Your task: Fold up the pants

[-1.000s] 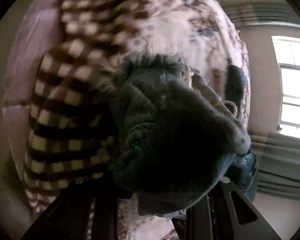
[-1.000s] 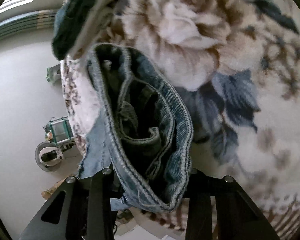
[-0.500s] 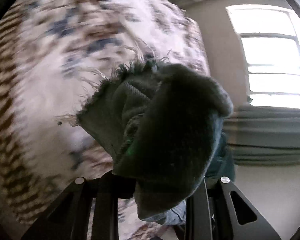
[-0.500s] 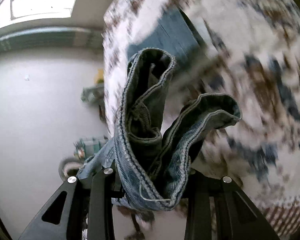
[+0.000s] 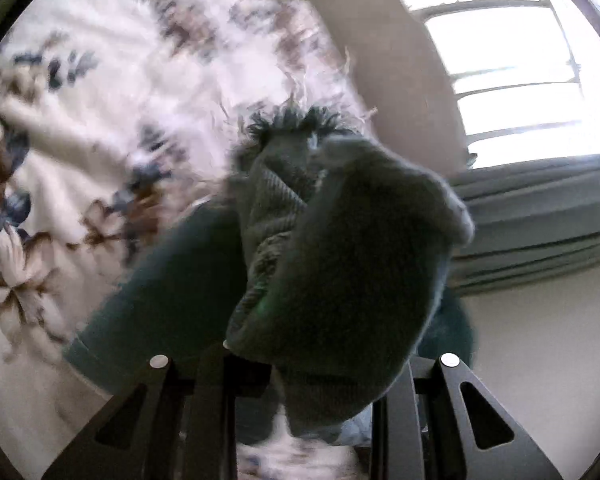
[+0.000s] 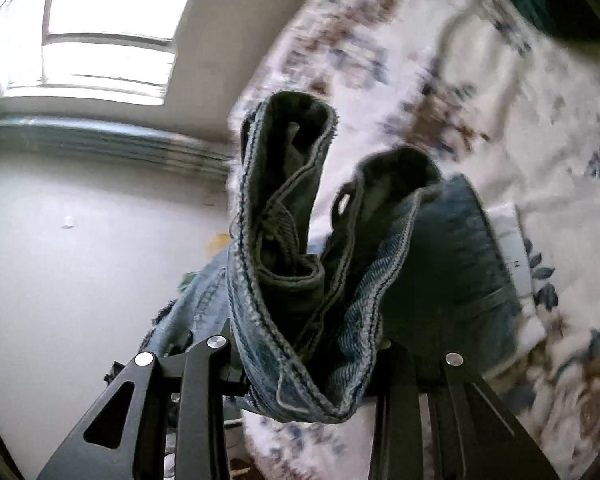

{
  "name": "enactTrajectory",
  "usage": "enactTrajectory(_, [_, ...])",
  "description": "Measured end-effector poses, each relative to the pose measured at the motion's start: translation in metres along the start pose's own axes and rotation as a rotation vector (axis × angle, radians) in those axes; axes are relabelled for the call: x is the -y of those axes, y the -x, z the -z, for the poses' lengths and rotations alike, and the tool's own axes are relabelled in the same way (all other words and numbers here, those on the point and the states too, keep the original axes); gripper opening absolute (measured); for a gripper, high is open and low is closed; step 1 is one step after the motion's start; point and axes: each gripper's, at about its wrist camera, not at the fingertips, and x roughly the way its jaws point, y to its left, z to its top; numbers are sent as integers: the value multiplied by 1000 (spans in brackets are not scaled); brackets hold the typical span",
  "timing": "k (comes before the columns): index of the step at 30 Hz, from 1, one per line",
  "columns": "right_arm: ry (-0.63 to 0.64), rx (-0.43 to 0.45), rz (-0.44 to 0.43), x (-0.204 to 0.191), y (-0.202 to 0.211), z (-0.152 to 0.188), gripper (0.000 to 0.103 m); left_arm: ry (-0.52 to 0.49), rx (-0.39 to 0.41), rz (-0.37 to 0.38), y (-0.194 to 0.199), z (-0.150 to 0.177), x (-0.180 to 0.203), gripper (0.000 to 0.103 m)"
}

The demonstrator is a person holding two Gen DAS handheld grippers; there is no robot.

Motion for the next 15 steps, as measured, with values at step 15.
enactTrajectory(15, [-65,-116,225,100,-45,6,65,125,-164,-86,3,28,-76,34])
